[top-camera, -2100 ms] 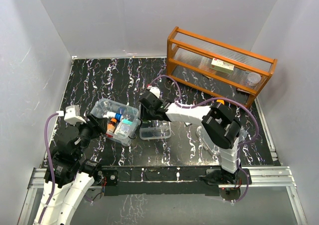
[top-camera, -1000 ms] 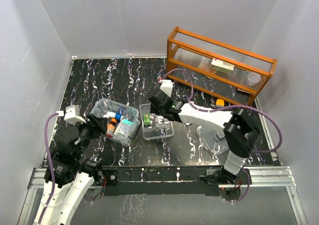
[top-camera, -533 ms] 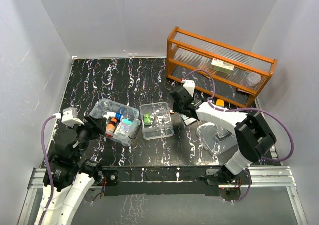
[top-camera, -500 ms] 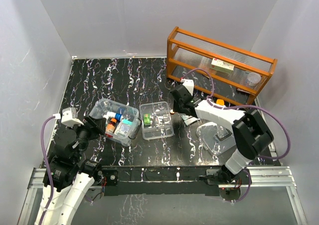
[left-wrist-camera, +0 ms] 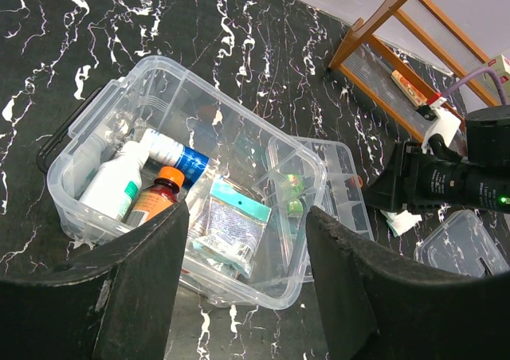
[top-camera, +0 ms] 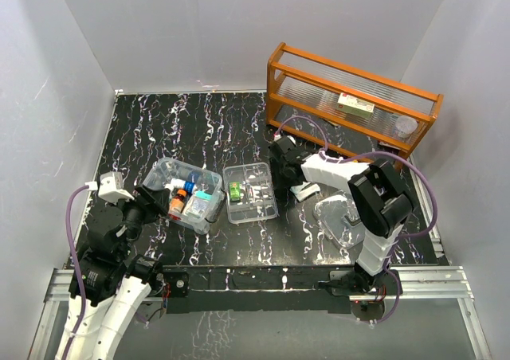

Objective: Organize the medicine kit

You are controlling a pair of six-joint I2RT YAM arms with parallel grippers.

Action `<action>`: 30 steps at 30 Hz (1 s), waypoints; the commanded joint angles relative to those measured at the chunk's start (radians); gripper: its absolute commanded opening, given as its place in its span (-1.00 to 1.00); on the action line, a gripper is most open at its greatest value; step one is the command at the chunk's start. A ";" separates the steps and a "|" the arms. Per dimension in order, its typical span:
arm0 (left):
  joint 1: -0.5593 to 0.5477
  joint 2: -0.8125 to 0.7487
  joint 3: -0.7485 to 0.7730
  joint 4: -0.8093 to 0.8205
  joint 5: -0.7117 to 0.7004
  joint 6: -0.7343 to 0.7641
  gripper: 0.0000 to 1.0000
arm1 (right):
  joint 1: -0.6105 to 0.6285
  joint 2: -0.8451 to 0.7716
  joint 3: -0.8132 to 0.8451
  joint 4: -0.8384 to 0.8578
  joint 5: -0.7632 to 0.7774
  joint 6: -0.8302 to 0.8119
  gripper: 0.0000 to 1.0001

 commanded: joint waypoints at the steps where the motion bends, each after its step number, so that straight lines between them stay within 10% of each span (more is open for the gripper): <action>1: 0.001 0.011 0.016 0.007 -0.007 0.002 0.19 | 0.004 0.015 0.057 0.020 -0.053 -0.048 -0.11; 30: 0.001 0.028 0.016 0.010 -0.004 0.006 0.19 | 0.008 0.086 0.125 -0.033 0.090 0.006 -0.49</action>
